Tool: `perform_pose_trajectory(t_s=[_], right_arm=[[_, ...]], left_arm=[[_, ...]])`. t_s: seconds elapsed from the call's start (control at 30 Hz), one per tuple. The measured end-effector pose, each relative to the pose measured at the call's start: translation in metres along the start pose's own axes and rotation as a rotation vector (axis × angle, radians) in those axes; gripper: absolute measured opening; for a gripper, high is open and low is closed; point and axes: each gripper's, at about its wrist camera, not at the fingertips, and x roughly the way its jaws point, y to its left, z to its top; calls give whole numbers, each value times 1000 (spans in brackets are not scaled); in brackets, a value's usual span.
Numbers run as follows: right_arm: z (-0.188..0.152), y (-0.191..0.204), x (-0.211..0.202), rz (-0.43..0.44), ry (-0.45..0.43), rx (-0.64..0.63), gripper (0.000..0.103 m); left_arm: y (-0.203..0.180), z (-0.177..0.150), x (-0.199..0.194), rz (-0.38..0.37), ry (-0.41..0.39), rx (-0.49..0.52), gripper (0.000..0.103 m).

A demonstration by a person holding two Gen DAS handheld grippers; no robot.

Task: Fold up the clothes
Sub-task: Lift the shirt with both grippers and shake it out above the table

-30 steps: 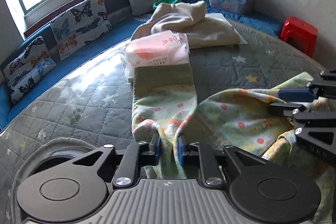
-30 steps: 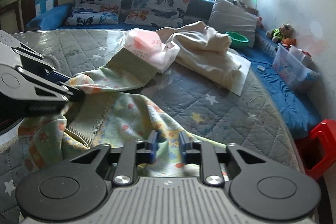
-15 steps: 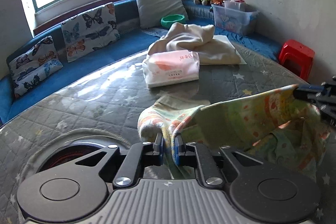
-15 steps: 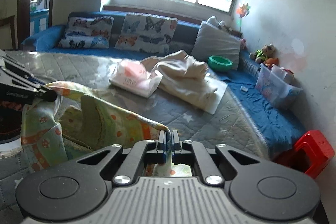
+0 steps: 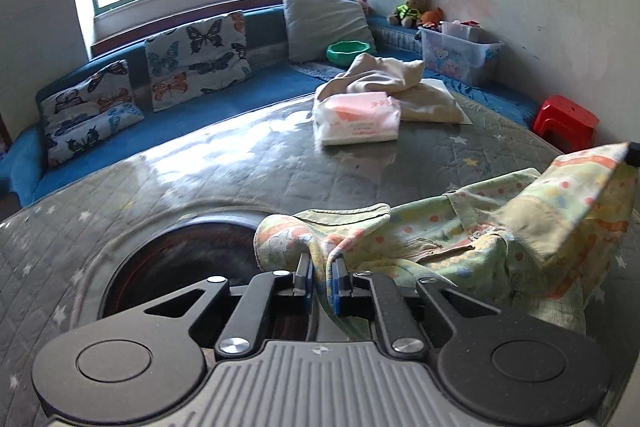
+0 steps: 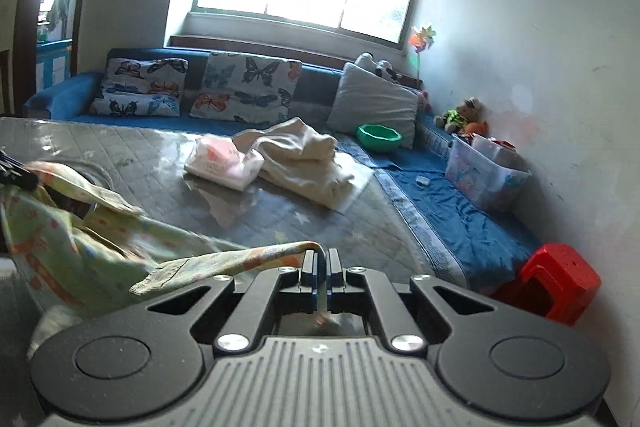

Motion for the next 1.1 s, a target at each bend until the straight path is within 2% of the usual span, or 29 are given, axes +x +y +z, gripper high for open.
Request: perform_pose_trajectory(t_s=[0.2, 0.3, 0.6, 0.7, 0.77, 0.9, 1.03, 1.1], right_arm=[[-20, -11, -13, -28, 48, 24, 3], [-19, -11, -18, -50, 35, 0, 2], [2, 12, -15, 40, 14, -60, 2], [-4, 27, -9, 115, 45, -83, 9], [-15, 42, -3, 189, 88, -105, 25], [-38, 77, -2, 317, 156, -215, 29], [-53, 90, -8, 292, 192, -276, 36], [-57, 83, -9, 262, 206, -247, 47]], left_arm=[[22, -23, -28, 22, 3, -42, 10], [30, -25, -40, 40, -17, -43, 10], [46, -18, -49, 90, -53, -54, 10], [45, -20, -48, 95, -45, -45, 10], [45, -21, -47, 101, -39, -39, 10], [48, -20, -46, 110, -37, -42, 10], [50, -20, -44, 114, -36, -44, 10], [50, -22, -44, 114, -33, -44, 10]])
